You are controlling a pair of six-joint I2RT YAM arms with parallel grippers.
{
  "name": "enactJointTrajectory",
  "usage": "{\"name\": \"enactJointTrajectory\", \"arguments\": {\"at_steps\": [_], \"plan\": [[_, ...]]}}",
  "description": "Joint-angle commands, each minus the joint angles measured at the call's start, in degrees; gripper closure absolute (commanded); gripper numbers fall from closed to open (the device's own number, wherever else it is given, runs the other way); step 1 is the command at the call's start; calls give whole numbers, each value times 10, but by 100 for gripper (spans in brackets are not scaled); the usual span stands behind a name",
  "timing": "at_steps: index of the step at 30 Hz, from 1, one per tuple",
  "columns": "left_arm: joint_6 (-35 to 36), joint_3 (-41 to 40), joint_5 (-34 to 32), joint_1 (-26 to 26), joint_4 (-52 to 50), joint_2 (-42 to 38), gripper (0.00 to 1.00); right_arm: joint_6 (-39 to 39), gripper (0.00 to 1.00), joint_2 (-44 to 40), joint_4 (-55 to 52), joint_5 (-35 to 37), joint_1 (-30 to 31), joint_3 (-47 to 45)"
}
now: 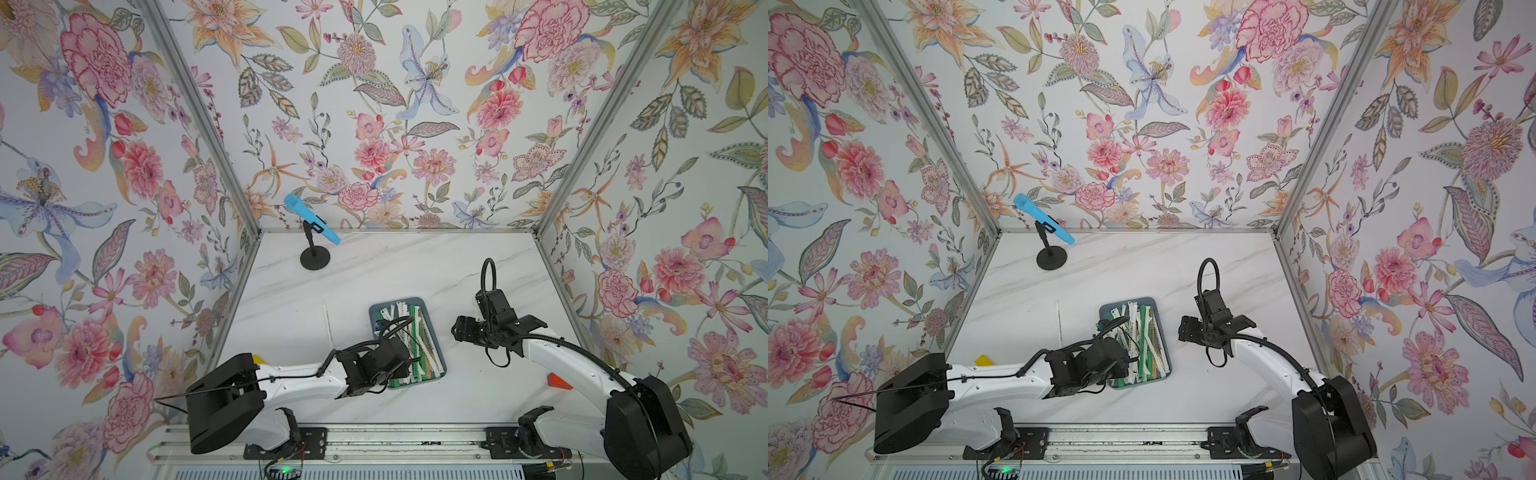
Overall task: Put the straws into the storage box
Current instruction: Place the straw in the storage box.
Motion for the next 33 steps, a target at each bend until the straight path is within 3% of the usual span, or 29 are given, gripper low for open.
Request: {"name": "enactJointTrajectory", "arguments": {"at_steps": [1,2,3,6,11,17,25,33], "plan": [[-25,-10,6,-6,18,5,98,0,20,-10,0,-2,3,-4],[-25,-10,6,-6,14,3,90,0,20,-10,-1,-2,3,-6],[-25,-9,5,-6,5,1,74,0,20,-12,-1,-1,3,-6],[-19,3,-21,-7,-36,-16,47,0,20,-14,0,0,3,-6],[0,43,-91,-6,-122,-62,30,0,20,-13,0,-2,4,-3],[11,51,-150,32,-247,-129,27,2,20,-13,1,-2,8,0],[77,-66,-127,213,-252,-259,31,3,19,2,1,0,17,7],[164,-109,-85,326,-216,-222,40,-1,20,11,0,2,22,16]]}}
